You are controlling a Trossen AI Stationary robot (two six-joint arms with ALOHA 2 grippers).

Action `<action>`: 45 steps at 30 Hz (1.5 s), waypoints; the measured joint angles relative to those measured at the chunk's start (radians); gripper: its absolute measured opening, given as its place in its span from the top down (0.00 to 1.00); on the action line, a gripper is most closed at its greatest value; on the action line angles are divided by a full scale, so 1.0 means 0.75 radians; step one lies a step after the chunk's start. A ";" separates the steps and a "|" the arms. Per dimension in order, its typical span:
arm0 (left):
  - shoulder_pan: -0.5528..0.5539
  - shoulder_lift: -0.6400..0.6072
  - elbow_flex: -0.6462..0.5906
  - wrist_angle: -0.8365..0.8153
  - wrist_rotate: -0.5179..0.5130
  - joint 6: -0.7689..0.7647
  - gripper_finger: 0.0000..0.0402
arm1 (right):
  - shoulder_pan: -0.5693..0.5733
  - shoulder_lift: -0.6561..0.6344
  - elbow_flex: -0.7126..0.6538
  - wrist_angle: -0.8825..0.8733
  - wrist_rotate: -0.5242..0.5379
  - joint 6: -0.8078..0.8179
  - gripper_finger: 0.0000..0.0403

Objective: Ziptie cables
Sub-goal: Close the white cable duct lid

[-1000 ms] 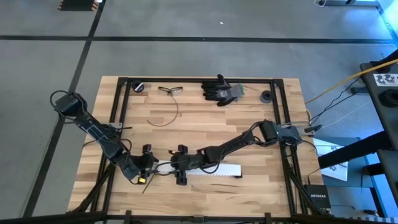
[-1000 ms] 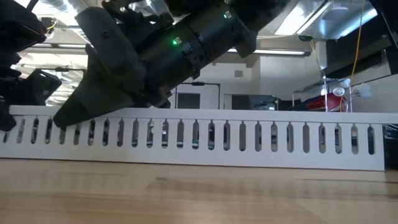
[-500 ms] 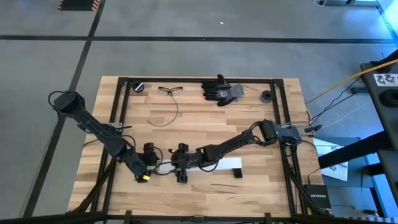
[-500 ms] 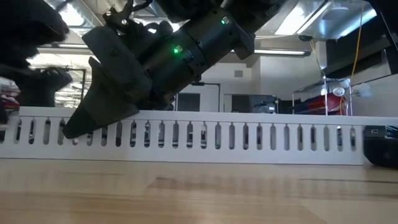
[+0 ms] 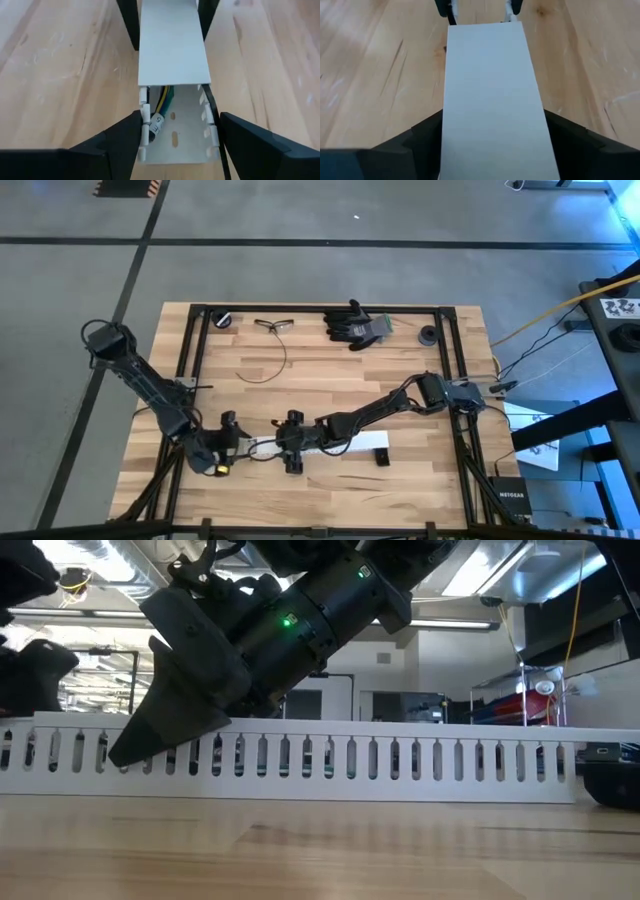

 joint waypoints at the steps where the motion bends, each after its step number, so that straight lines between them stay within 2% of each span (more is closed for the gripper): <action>1: -0.008 0.000 -0.025 0.048 -0.008 -0.010 0.38 | 0.000 0.000 0.000 0.000 0.000 -0.004 0.33; 8: -0.050 0.002 -0.199 0.413 -0.107 -0.006 0.38 | 0.001 -0.001 -0.002 0.000 -0.001 -0.007 0.33; 12: -0.065 0.002 -0.260 0.465 -0.110 -0.033 0.38 | 0.001 -0.001 -0.002 0.003 0.000 -0.007 0.33; 17: -0.061 0.002 -0.281 0.482 -0.110 -0.037 0.38 | 0.001 -0.001 -0.003 0.005 0.001 -0.006 0.33; 21: -0.061 0.024 -0.283 0.567 -0.119 0.066 0.38 | 0.002 -0.001 -0.004 0.012 0.022 -0.006 0.33; 29: -0.030 0.186 -0.282 0.748 -0.190 0.161 0.37 | 0.001 0.001 -0.007 0.085 0.037 -0.005 0.33; 39: 0.016 0.351 -0.281 0.966 -0.243 0.249 0.40 | 0.001 0.001 -0.006 0.050 0.025 -0.013 0.33; 45: 0.023 0.412 -0.279 1.002 -0.246 0.216 0.41 | 0.001 -0.006 -0.003 0.007 0.012 -0.018 0.40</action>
